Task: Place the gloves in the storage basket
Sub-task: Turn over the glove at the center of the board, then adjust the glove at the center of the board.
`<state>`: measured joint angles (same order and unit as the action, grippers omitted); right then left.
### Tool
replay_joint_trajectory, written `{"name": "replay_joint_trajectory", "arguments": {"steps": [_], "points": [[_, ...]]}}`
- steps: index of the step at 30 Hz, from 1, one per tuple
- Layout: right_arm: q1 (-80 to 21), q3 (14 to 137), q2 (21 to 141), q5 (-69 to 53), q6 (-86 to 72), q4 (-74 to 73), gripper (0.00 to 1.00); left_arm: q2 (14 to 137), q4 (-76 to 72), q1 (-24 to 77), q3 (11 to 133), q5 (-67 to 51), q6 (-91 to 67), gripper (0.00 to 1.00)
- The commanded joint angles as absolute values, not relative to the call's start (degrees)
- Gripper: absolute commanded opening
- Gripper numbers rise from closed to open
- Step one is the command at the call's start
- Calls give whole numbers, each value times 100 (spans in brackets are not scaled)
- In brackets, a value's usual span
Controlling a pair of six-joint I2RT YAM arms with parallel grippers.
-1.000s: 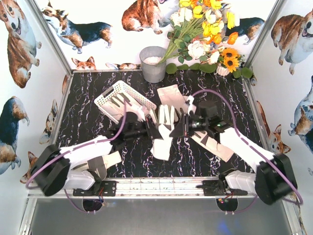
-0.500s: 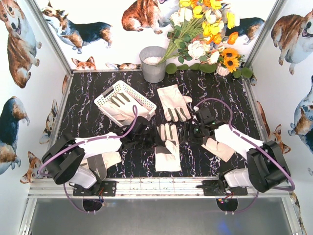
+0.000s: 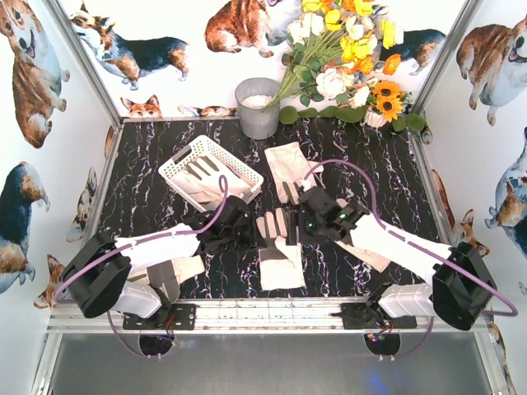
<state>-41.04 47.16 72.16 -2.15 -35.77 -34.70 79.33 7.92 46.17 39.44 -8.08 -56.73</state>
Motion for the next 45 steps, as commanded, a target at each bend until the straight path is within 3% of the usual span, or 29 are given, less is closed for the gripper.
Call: {"name": "replay_joint_trajectory", "arguments": {"steps": [1, 15, 26, 37, 45], "points": [[-4491, 5118, 7543, 573, -4150, -3203, 63, 8322, 595, 4675, 4217, -892, -5333, 27], [-4764, 5688, 8526, 1051, -4014, -2977, 63, 9157, -585, 4647, 4115, -1237, -5001, 16], [-4834, 6171, 9375, 1791, -3665, -3226, 73, 9320, -258, 4562, 4071, -1127, -5074, 9], [-4834, 5906, 8925, 2148, -3531, -4049, 76, 9224, -55, 4518, 3990, -975, -5193, 9], [-4836, 5367, 8422, 1697, -3815, -4119, 75, 9311, -37, 4488, 4012, -1027, -5212, 9]]}}
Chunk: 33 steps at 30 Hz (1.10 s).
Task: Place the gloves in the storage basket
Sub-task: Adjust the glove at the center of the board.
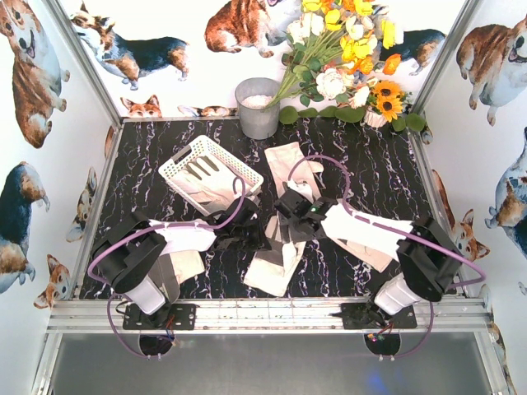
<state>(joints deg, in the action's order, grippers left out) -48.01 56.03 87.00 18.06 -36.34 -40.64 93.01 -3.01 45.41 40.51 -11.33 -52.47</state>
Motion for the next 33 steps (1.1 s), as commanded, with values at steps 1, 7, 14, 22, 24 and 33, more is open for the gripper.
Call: {"name": "replay_joint_trajectory", "arguments": {"steps": [1, 7, 14, 22, 24, 33], "points": [[-4828, 5288, 8378, 1615, -3866, -4080, 75, 9330, -35, 4484, 4016, -1033, -5216, 9], [-4830, 5020, 8213, 1218, -4038, -3949, 71, 9345, 21, 4474, 4028, -1021, -5237, 9], [-4825, 4898, 7840, 1080, -3987, -4017, 68, 9366, 85, 4474, 4058, -976, -5251, 9], [-4431, 4500, 8046, 674, -4079, -3508, 58, 9293, -128, 4475, 4055, -1170, -5089, 10], [-4291, 4413, 8066, 511, -4069, -3295, 54, 9251, -240, 4478, 4028, -1303, -5023, 12], [-3574, 4353, 8431, 515, -3615, -2568, 35, 9250, -349, 4482, 3965, -1888, -4809, 16]]}}
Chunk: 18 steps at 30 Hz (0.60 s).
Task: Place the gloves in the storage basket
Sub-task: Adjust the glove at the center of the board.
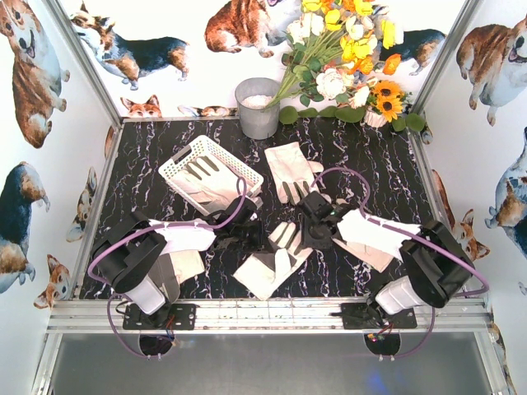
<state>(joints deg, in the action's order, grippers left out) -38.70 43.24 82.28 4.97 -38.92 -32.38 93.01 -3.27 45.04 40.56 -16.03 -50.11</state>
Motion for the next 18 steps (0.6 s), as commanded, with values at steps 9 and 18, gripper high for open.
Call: {"name": "replay_joint_trajectory", "arguments": {"steps": [9, 18], "points": [[-3157, 5238, 9223, 497, -2864, -2086, 33, 9769, -1221, 4625, 4176, -2828, -4827, 20], [-2954, 5692, 9020, -127, -2644, -2255, 44, 9837, -2177, 4689, 4185, -2882, -5211, 28]]}}
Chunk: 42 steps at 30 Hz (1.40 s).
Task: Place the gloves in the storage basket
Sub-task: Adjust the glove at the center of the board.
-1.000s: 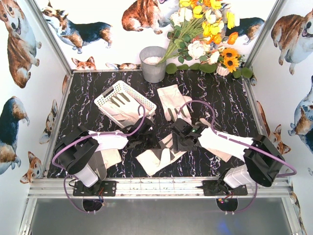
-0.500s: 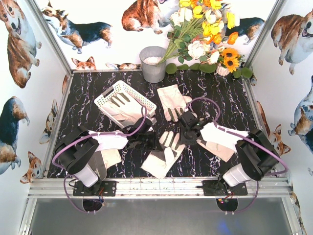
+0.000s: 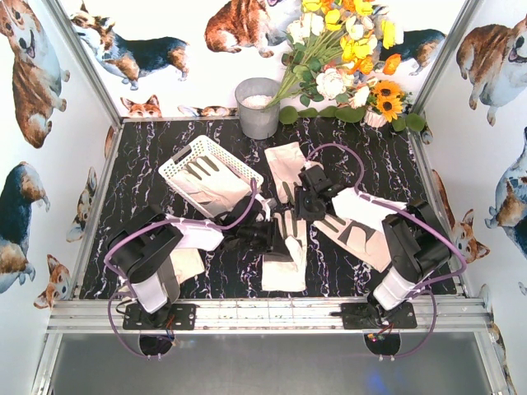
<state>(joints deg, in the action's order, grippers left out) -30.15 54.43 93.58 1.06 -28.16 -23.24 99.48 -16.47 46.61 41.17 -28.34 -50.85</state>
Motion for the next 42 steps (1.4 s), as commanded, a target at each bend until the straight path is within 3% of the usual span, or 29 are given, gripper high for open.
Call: {"name": "replay_joint_trajectory", "arguments": {"steps": [1, 6, 12, 24, 32, 42], "points": [[-2953, 5672, 8871, -138, -2656, -2387, 48, 9730, -2138, 4685, 4134, -2809, -5200, 30], [-2953, 5346, 8061, -315, -2967, -3046, 68, 9051, -1419, 4652, 4063, -2093, -4834, 40], [-3179, 4996, 7594, -601, -3884, -3495, 82, 8864, -262, 4573, 4480, -1119, -4331, 40], [-4440, 5045, 7871, 483, -4235, -3899, 88, 9827, -98, 4500, 5256, -617, -4290, 13], [-4766, 5032, 8502, 725, -4083, -3735, 89, 9962, -79, 4448, 5032, -632, -4334, 5], [-4922, 5234, 9054, 978, -3863, -3648, 88, 9921, 18, 4438, 4822, -638, -4500, 3]]}}
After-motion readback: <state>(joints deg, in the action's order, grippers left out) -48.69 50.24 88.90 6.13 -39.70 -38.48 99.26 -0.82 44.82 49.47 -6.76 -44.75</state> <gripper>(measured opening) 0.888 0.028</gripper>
